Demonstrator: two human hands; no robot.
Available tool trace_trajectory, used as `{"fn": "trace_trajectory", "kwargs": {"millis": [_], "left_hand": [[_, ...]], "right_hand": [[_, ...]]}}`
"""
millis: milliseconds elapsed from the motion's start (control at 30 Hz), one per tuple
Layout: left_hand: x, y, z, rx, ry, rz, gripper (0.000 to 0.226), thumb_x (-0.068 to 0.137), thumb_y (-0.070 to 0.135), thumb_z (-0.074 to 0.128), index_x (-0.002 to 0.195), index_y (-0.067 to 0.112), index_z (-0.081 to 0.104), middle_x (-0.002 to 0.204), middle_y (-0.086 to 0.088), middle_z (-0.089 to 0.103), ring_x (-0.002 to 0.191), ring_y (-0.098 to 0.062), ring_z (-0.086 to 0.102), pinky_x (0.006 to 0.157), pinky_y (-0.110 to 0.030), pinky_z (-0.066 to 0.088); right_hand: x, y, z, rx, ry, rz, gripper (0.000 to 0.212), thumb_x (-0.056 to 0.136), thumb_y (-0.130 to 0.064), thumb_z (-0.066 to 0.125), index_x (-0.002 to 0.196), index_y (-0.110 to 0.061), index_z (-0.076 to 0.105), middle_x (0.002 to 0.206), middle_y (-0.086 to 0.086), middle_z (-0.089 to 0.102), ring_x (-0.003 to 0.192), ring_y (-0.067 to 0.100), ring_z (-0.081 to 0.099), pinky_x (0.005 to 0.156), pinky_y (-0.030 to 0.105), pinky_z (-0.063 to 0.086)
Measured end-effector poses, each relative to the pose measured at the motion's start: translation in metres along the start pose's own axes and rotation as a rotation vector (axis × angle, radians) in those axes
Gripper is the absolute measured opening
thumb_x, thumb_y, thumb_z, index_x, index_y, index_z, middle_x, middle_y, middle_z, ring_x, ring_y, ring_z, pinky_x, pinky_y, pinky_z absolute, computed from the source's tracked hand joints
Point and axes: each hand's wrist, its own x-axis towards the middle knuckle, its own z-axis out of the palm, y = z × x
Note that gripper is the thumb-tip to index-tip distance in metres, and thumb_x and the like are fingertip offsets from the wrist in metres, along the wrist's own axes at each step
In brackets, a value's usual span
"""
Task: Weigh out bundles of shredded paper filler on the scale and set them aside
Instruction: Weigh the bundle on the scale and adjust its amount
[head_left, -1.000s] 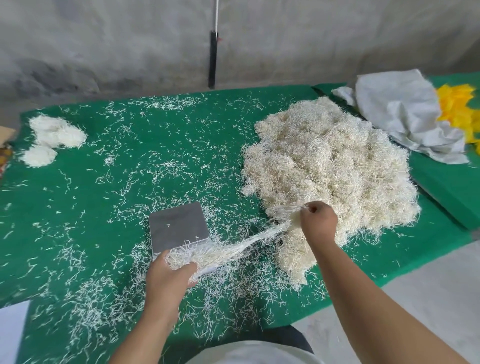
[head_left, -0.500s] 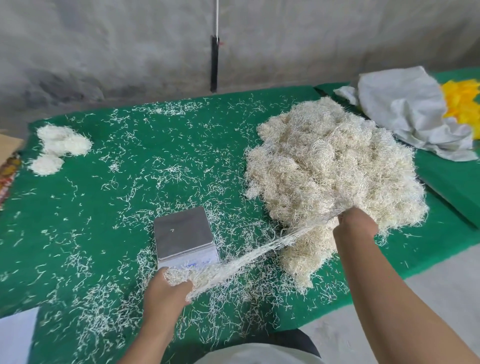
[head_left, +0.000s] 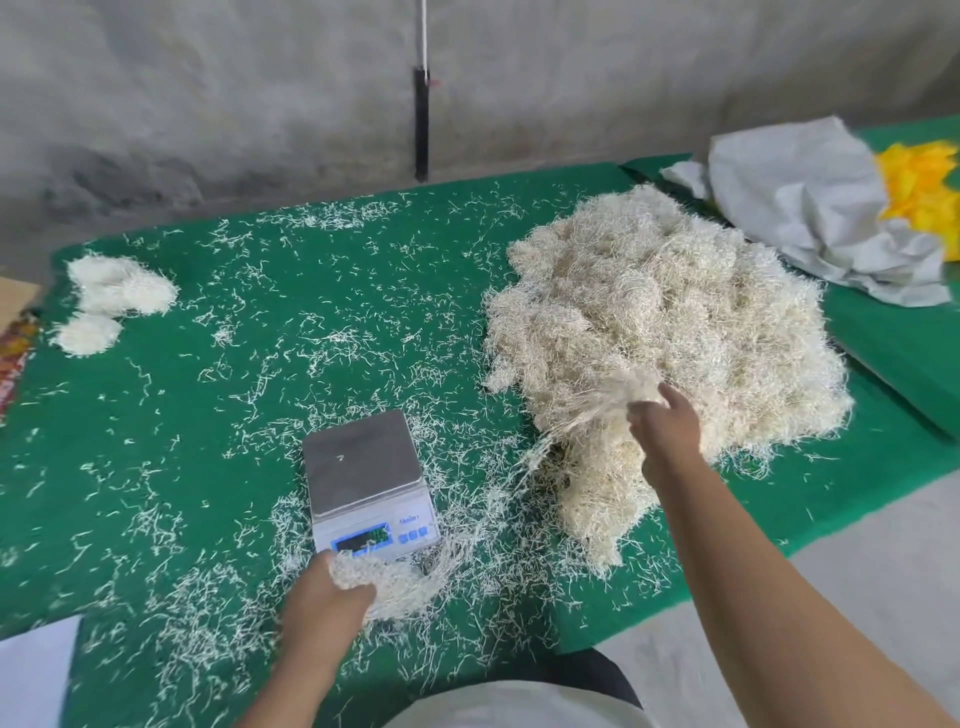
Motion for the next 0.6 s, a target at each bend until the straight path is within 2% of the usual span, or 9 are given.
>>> {"fn": "trace_trajectory", "kwargs": {"millis": [100, 167, 233, 267, 300, 367, 433, 533, 600], "left_hand": [[-0.004, 0.014, 0.002, 0.015, -0.012, 0.082, 0.083, 0.084, 0.012, 0.077, 0.157, 0.021, 0.038, 0.082, 0.019, 0.048, 0.053, -0.004, 0.050, 0.043, -0.017, 0.037], [-0.007, 0.021, 0.004, 0.010, -0.019, 0.125, 0.083, 0.084, 0.015, 0.080, 0.156, 0.024, 0.039, 0.082, 0.021, 0.045, 0.051, 0.007, 0.035, 0.038, -0.009, 0.030], [-0.007, 0.027, 0.006, -0.031, -0.035, 0.155, 0.085, 0.084, 0.017, 0.081, 0.156, 0.028, 0.038, 0.094, 0.020, 0.054, 0.054, 0.009, 0.039, 0.040, -0.008, 0.035], [-0.008, 0.030, 0.006, -0.065, -0.052, 0.175, 0.087, 0.083, 0.018, 0.082, 0.156, 0.030, 0.038, 0.111, 0.014, 0.061, 0.065, 0.009, 0.049, 0.050, -0.012, 0.045], [-0.010, 0.032, 0.007, -0.095, -0.077, 0.196, 0.088, 0.082, 0.018, 0.083, 0.156, 0.032, 0.037, 0.132, 0.006, 0.060, 0.086, 0.002, 0.060, 0.069, -0.021, 0.054], [-0.013, 0.037, 0.006, -0.174, -0.127, 0.211, 0.091, 0.080, 0.019, 0.085, 0.156, 0.035, 0.037, 0.155, 0.002, 0.046, 0.129, -0.019, 0.053, 0.106, -0.045, 0.047], [-0.013, 0.039, 0.004, -0.264, -0.175, 0.207, 0.092, 0.079, 0.018, 0.085, 0.155, 0.038, 0.037, 0.158, 0.002, 0.042, 0.139, -0.026, 0.045, 0.115, -0.055, 0.039], [-0.013, 0.037, -0.003, -0.340, -0.144, 0.184, 0.092, 0.078, 0.012, 0.084, 0.154, 0.035, 0.038, 0.154, -0.001, 0.047, 0.134, -0.026, 0.050, 0.113, -0.059, 0.040], [-0.009, 0.033, -0.014, -0.365, -0.051, 0.156, 0.093, 0.078, 0.007, 0.083, 0.155, 0.029, 0.036, 0.152, -0.005, 0.050, 0.131, -0.028, 0.053, 0.114, -0.060, 0.038]], "right_hand": [[-0.023, 0.026, 0.010, -0.449, -0.148, -0.232, 0.074, 0.099, 0.005, 0.054, 0.163, -0.024, 0.032, 0.158, 0.016, 0.047, 0.065, 0.010, 0.056, 0.056, 0.022, 0.052], [-0.038, 0.051, 0.019, -0.690, -0.348, -0.292, 0.066, 0.100, 0.001, 0.055, 0.159, -0.023, 0.039, 0.149, 0.018, 0.057, 0.052, 0.003, 0.053, 0.049, 0.021, 0.051], [-0.057, 0.073, 0.031, -0.855, -0.697, -0.159, 0.077, 0.096, 0.001, 0.065, 0.162, -0.024, 0.035, 0.136, 0.021, 0.067, 0.081, 0.012, 0.074, 0.082, 0.038, 0.064], [-0.066, 0.085, 0.039, -0.937, -0.863, -0.103, 0.088, 0.093, 0.000, 0.071, 0.165, -0.025, 0.027, 0.136, 0.020, 0.068, 0.107, 0.023, 0.075, 0.104, 0.047, 0.057], [-0.076, 0.097, 0.047, -1.033, -0.996, -0.086, 0.095, 0.093, -0.003, 0.074, 0.167, -0.025, 0.020, 0.141, 0.017, 0.066, 0.126, 0.029, 0.067, 0.118, 0.051, 0.044], [-0.094, 0.117, 0.061, -1.184, -1.148, -0.116, 0.093, 0.095, -0.009, 0.073, 0.168, -0.021, 0.015, 0.150, 0.011, 0.060, 0.139, 0.028, 0.056, 0.126, 0.045, 0.030], [-0.107, 0.130, 0.068, -1.258, -1.128, -0.166, 0.074, 0.098, -0.020, 0.070, 0.160, -0.008, 0.032, 0.144, 0.011, 0.063, 0.127, 0.026, 0.059, 0.118, 0.039, 0.038], [-0.102, 0.134, 0.068, -1.125, -0.920, -0.192, 0.026, 0.097, -0.019, 0.068, 0.116, -0.001, 0.067, 0.114, 0.010, 0.073, 0.105, 0.023, 0.071, 0.098, 0.035, 0.058], [-0.087, 0.127, 0.063, -1.131, -0.818, -0.251, 0.014, 0.099, -0.015, 0.067, 0.094, -0.003, 0.071, 0.095, 0.007, 0.077, 0.091, 0.020, 0.077, 0.086, 0.033, 0.064]]}}
